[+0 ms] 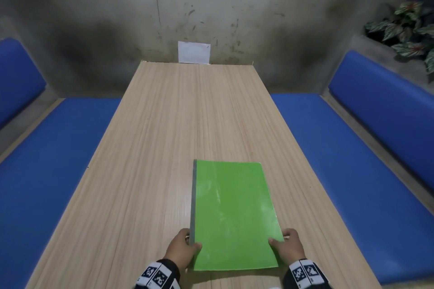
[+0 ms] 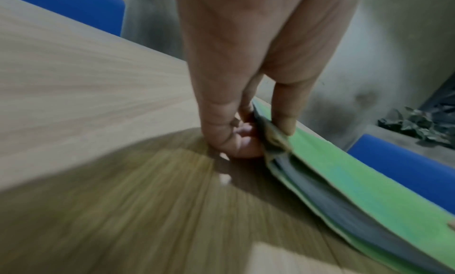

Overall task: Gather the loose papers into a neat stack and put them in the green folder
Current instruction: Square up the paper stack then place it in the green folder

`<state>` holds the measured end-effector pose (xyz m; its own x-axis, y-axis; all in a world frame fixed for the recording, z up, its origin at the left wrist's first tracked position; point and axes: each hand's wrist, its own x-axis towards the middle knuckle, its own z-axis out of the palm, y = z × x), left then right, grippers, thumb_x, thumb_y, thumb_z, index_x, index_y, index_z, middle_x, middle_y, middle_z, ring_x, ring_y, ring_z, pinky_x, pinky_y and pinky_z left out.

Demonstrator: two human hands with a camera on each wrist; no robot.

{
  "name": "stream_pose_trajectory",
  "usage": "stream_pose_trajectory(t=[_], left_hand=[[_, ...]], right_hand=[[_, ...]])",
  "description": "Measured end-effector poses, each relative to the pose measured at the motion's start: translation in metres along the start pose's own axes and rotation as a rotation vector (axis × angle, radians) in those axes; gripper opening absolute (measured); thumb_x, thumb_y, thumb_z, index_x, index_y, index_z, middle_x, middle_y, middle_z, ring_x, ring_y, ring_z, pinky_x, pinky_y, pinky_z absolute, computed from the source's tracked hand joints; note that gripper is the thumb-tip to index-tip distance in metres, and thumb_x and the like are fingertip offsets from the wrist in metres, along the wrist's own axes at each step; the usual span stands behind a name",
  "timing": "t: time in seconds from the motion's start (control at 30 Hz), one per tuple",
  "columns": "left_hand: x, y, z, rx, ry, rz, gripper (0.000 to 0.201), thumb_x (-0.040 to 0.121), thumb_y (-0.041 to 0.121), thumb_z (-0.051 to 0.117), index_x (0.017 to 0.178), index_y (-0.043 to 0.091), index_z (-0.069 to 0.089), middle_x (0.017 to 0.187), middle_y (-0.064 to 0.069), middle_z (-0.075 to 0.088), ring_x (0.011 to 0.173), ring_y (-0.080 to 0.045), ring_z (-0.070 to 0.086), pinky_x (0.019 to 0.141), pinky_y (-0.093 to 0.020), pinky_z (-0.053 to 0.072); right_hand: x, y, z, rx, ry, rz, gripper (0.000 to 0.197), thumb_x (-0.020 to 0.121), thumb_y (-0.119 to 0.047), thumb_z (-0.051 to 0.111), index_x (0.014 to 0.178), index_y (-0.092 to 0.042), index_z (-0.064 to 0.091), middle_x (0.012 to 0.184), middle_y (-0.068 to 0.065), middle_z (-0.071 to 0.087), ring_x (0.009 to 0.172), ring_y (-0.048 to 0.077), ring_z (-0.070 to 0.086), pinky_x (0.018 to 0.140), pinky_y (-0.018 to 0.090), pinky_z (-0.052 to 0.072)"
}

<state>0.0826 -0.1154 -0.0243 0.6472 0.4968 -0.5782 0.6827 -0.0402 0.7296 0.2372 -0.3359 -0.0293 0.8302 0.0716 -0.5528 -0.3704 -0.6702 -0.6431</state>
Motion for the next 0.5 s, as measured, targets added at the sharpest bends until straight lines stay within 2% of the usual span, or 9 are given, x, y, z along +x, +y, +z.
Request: stream_pose_trajectory(t=[0.1, 0.17, 0.23, 0.27, 0.37, 0.43, 0.5], left_hand=[[0.007, 0.006, 0.005, -0.023, -0.002, 0.026, 0.028, 0.081, 0.012, 0.066, 0.104, 0.013, 0.05, 0.097, -0.007, 0.061, 0.088, -0.023, 0.06, 0.079, -0.031, 0.052], [0.012, 0.013, 0.01, -0.04, 0.0, 0.045, 0.029, 0.079, 0.011, 0.068, 0.102, 0.012, 0.052, 0.093, -0.005, 0.061, 0.081, -0.02, 0.06, 0.075, -0.031, 0.054], [0.017, 0.023, 0.015, -0.063, 0.013, 0.058, 0.029, 0.079, 0.011, 0.069, 0.102, 0.011, 0.052, 0.088, -0.002, 0.059, 0.076, -0.016, 0.058, 0.064, -0.022, 0.052], [0.019, 0.028, 0.017, -0.065, 0.018, 0.057, 0.029, 0.079, 0.011, 0.069, 0.103, 0.012, 0.052, 0.087, -0.001, 0.058, 0.075, -0.015, 0.057, 0.061, -0.019, 0.05], [0.024, 0.04, 0.026, -0.088, 0.03, 0.05, 0.029, 0.081, 0.012, 0.067, 0.106, 0.012, 0.053, 0.09, -0.001, 0.059, 0.081, -0.017, 0.06, 0.069, -0.023, 0.052], [0.026, 0.045, 0.031, -0.08, 0.047, 0.041, 0.036, 0.081, 0.011, 0.067, 0.113, 0.01, 0.053, 0.092, -0.003, 0.062, 0.087, -0.021, 0.061, 0.079, -0.028, 0.053], [0.028, 0.046, 0.034, -0.096, 0.076, 0.038, 0.045, 0.079, 0.008, 0.068, 0.12, 0.012, 0.049, 0.086, -0.001, 0.061, 0.087, -0.022, 0.06, 0.085, -0.031, 0.052]], right_hand=[[0.004, -0.006, -0.008, 0.078, 0.034, -0.062, 0.029, 0.081, 0.001, 0.061, 0.101, -0.007, 0.043, 0.116, 0.023, 0.055, 0.091, 0.026, 0.051, 0.091, 0.038, 0.043], [0.008, -0.013, -0.015, 0.096, 0.071, -0.101, 0.029, 0.082, 0.002, 0.06, 0.106, -0.005, 0.046, 0.116, 0.02, 0.054, 0.1, 0.028, 0.05, 0.094, 0.038, 0.041], [0.013, -0.02, -0.023, 0.106, 0.106, -0.105, 0.035, 0.083, 0.002, 0.059, 0.116, -0.001, 0.047, 0.111, 0.014, 0.051, 0.111, 0.032, 0.05, 0.096, 0.039, 0.04], [0.015, -0.023, -0.027, 0.105, 0.12, -0.099, 0.037, 0.082, 0.002, 0.06, 0.117, 0.001, 0.048, 0.11, 0.014, 0.052, 0.111, 0.033, 0.051, 0.095, 0.039, 0.041], [0.026, -0.026, -0.031, 0.126, 0.157, -0.085, 0.035, 0.081, 0.002, 0.062, 0.114, 0.002, 0.05, 0.117, 0.023, 0.057, 0.093, 0.028, 0.052, 0.089, 0.039, 0.044], [0.033, -0.024, -0.032, 0.134, 0.171, -0.06, 0.033, 0.079, 0.002, 0.063, 0.11, 0.002, 0.052, 0.117, 0.025, 0.058, 0.088, 0.026, 0.052, 0.088, 0.039, 0.045], [0.038, -0.019, -0.032, 0.126, 0.17, -0.038, 0.034, 0.077, -0.001, 0.067, 0.109, 0.003, 0.056, 0.116, 0.025, 0.06, 0.087, 0.027, 0.054, 0.087, 0.037, 0.046]])
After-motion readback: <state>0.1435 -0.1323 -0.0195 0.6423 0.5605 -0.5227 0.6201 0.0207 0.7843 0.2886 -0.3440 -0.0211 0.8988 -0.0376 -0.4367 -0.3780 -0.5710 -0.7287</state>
